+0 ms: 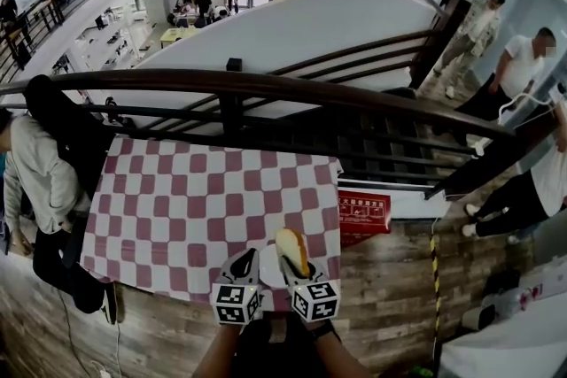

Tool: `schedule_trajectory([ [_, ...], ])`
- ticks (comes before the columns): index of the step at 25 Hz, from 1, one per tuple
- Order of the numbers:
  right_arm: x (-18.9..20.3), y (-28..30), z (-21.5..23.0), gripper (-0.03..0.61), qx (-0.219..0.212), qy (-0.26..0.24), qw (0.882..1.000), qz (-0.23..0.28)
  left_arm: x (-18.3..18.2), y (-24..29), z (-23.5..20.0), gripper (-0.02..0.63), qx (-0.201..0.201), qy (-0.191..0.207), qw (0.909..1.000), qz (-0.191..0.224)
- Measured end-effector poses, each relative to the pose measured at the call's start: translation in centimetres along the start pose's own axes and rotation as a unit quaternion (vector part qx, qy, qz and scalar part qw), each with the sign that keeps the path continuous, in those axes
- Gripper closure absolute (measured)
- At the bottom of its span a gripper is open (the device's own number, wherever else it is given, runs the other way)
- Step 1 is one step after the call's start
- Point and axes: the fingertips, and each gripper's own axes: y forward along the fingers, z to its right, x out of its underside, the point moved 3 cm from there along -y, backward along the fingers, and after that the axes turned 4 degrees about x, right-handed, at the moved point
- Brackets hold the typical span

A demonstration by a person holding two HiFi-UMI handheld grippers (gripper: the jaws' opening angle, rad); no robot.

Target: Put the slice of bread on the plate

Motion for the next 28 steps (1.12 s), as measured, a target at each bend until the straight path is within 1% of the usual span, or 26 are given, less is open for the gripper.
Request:
schedule_trajectory([
  [3, 2.6, 0.8, -0.3, 0.476, -0.010, 0.016, 0.999, -0.034, 1.2, -0.3, -0.4, 0.595, -0.005, -0.002, 0.9999, -0.012],
  [8, 6.7, 2.6, -0.7, 0.476, -0.023, 0.077, 0.993, -0.085, 3.1, -0.6, -0.7, 0.595, -0.005, -0.004, 0.9994, -0.034],
  [11, 8.3, 3.5, -0.9, 0.476, -0.025, 0.102, 0.989, -0.102, 4.2, -0.7, -0.4, 0.595, -0.002, -0.003, 0.9991, -0.043],
  [17, 11.0, 5.1, -1.9, 0.472, -0.035, 0.131, 0.982, -0.134, 5.9, -1.2, -0.7, 0.595, -0.001, -0.006, 0.9983, -0.058],
  [19, 11.8, 5.4, -1.9, 0.469, -0.030, 0.135, 0.979, -0.147, 6.0, -1.3, -1.0, 0.595, -0.004, -0.005, 0.9982, -0.060],
  [24, 12.6, 5.5, -0.7, 0.437, 0.007, 0.112, 0.979, -0.171, 5.3, -1.6, -1.9, 0.595, -0.013, 0.000, 0.9985, -0.054],
  [28, 13.5, 5.6, 0.5, 0.411, 0.007, 0.123, 0.974, -0.191, 4.8, -1.7, -2.3, 0.595, -0.019, 0.001, 0.9985, -0.051],
])
